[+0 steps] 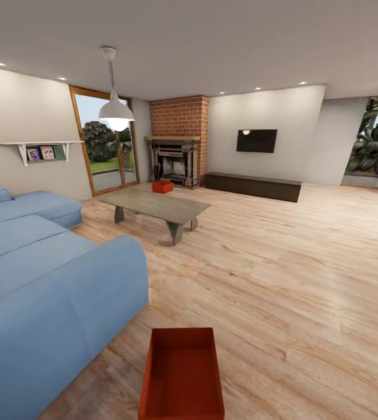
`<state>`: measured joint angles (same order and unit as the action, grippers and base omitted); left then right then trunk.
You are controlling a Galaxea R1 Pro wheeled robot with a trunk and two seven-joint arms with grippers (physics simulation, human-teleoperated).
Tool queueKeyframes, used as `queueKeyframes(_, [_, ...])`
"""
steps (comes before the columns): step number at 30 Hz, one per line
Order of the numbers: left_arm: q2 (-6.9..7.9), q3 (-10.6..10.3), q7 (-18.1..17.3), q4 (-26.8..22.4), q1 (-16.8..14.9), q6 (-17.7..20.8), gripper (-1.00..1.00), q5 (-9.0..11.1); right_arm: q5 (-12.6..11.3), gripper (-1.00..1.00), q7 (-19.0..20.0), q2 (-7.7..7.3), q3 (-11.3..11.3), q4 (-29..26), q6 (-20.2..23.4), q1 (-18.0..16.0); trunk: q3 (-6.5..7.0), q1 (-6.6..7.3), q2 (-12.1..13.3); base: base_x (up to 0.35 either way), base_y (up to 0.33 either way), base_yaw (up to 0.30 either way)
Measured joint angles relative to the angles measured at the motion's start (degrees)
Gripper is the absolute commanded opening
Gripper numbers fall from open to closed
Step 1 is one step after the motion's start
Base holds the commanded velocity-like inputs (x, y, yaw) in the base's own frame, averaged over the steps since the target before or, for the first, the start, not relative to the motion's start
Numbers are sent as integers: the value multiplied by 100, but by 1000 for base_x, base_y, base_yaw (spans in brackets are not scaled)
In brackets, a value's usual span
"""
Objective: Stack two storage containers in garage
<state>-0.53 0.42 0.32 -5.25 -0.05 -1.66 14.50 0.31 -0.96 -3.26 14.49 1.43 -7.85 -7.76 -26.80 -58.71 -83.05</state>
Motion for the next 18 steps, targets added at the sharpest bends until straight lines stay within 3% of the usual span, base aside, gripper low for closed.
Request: queueKeyframes(18, [-6, 0, 0, -1, -3, 1, 100, 0, -1, 100, 0, 0, 2, 0, -3, 0, 0, -1, 0, 144, 0, 0])
